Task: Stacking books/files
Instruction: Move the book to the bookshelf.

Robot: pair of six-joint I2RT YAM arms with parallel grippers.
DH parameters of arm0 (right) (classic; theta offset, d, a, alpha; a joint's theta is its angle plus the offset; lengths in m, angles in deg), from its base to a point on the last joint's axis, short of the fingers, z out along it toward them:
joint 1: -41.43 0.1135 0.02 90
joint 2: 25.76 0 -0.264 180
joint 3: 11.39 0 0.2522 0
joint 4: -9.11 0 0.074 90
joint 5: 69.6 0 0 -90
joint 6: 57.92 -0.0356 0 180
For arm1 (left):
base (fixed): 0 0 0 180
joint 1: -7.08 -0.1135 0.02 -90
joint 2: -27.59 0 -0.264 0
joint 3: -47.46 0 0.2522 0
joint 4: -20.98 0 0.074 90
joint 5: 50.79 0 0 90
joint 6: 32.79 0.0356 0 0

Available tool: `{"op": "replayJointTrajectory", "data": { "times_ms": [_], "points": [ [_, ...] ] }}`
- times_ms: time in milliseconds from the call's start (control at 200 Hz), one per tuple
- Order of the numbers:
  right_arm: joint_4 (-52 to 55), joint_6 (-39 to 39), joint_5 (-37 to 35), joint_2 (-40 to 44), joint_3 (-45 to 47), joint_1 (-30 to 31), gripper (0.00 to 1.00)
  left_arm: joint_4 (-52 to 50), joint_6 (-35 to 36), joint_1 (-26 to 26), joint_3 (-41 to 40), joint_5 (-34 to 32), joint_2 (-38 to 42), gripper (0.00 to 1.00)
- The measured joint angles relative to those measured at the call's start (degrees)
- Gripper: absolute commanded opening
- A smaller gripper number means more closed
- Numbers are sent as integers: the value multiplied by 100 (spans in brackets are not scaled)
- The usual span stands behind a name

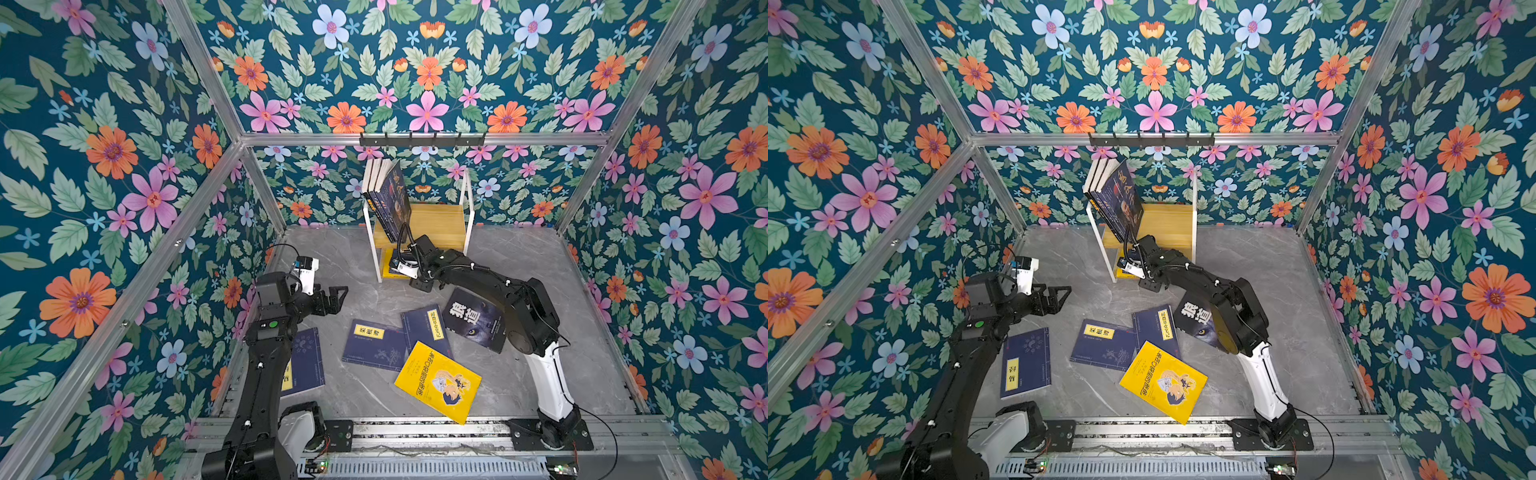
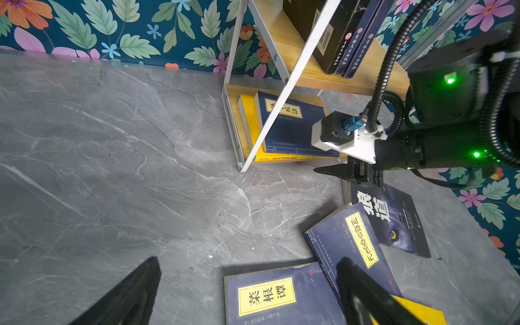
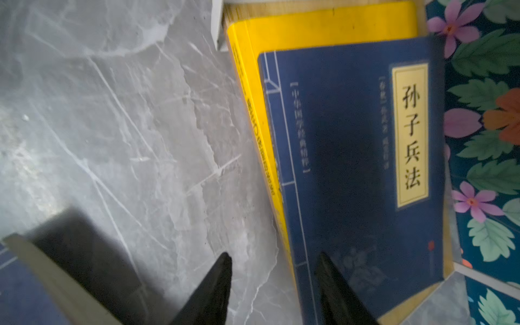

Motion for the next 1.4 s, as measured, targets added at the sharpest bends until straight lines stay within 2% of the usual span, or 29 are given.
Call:
{"op": "replayJointTrajectory", "data": {
  "times_ms": [795,1400],
  "points": [
    [-496,435,-249,195,616,-387,28,2,0,-4,17,-2,-42,100],
    [-581,780,-348,387,833,-446,18,4,0,-22,9,0,-22,100]
  ]
}}
